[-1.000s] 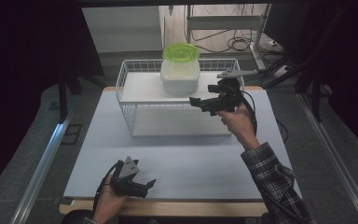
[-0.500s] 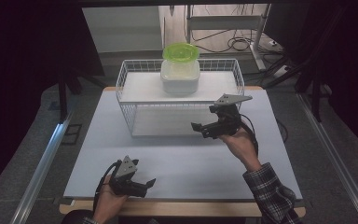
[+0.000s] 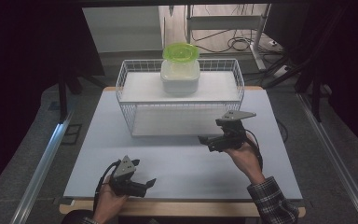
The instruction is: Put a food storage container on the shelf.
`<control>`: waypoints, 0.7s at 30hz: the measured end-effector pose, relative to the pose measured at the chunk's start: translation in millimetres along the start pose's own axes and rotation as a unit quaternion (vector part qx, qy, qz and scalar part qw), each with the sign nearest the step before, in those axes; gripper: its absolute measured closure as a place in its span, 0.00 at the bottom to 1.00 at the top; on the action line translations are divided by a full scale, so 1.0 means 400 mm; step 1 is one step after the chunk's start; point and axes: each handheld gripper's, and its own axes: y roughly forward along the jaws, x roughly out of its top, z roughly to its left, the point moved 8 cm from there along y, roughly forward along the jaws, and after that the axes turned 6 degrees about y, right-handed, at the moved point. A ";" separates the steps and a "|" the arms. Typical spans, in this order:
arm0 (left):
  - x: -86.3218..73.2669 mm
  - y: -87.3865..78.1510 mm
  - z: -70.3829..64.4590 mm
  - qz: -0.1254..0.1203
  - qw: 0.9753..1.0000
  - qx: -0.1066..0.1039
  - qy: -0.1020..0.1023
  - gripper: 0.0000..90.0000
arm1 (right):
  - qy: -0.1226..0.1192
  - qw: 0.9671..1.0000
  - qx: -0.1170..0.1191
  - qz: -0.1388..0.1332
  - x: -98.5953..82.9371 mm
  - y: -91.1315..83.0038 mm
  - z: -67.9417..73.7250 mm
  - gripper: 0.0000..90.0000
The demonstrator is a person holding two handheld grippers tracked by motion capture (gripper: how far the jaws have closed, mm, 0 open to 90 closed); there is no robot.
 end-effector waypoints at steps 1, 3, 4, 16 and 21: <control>0.000 0.000 -0.001 0.000 1.000 -0.001 0.001 0.06 | -0.003 1.000 -0.004 0.004 -0.015 0.001 -0.004 0.02; 0.000 0.000 -0.001 0.001 1.000 -0.001 0.001 0.06 | -0.003 1.000 -0.010 0.007 -0.027 0.000 -0.007 0.02; 0.000 0.000 0.000 -0.001 1.000 -0.001 0.001 0.06 | -0.002 1.000 -0.010 0.007 -0.034 0.000 -0.007 0.02; -0.004 0.004 -0.002 0.006 1.000 0.003 0.012 0.05 | 0.014 0.999 -0.027 0.019 -0.125 -0.012 -0.021 0.00; -0.010 0.011 -0.005 0.019 0.999 0.009 0.026 0.05 | 0.017 0.999 -0.032 0.026 -0.164 -0.016 -0.025 0.00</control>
